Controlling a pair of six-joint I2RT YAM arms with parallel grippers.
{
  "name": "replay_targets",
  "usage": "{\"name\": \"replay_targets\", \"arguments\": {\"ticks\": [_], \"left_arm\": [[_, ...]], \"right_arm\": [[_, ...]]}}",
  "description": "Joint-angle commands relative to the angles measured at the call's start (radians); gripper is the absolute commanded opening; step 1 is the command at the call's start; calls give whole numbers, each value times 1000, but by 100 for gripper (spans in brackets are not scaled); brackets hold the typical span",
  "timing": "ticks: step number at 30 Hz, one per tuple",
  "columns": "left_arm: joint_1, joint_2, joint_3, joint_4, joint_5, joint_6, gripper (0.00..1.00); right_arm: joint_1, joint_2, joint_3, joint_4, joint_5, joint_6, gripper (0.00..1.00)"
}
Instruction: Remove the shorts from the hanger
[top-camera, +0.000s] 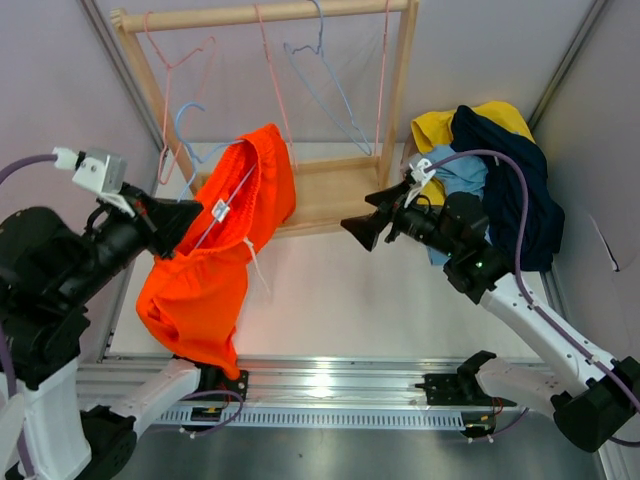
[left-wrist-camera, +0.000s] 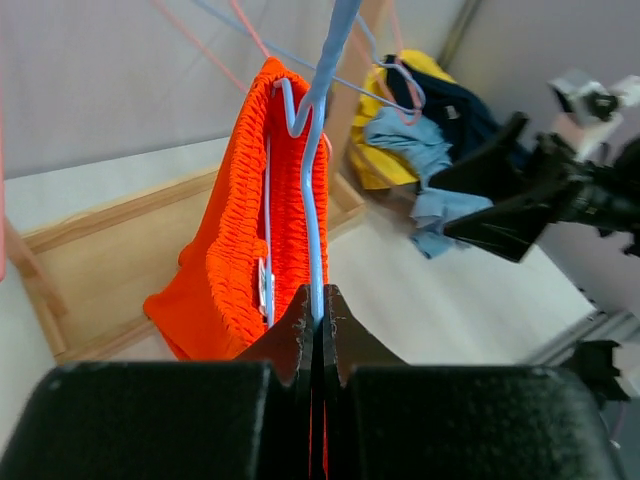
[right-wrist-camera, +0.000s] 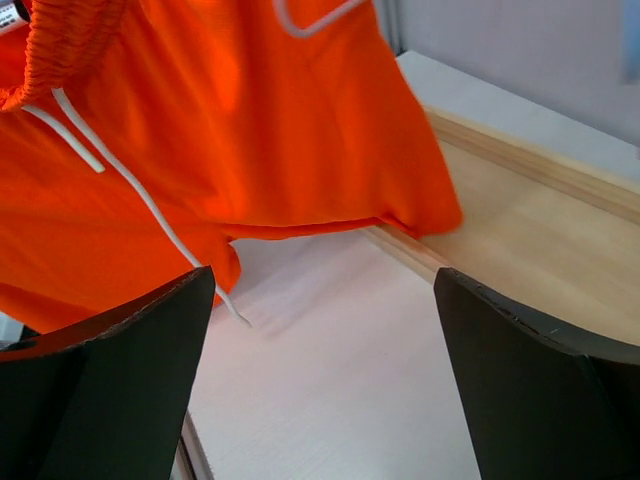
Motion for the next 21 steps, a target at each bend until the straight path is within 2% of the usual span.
{"name": "replay_targets", "arguments": {"ticks": [1,4,10,21], "left_arm": [[-14,-45,-30,133,205,-65,0],[-16,-65,-82,175,315,-93,0],[-39,-105,-166,233,432,-148,0],[-45,-148,-205,281,489,-193,0]], "right_arm": [[43,26,46,34,-38,-29,99],[71,33,55,27,-18,-31,99],[101,22,66,30,8,-23,100],[151,20,55,27,48,-23,100]]}}
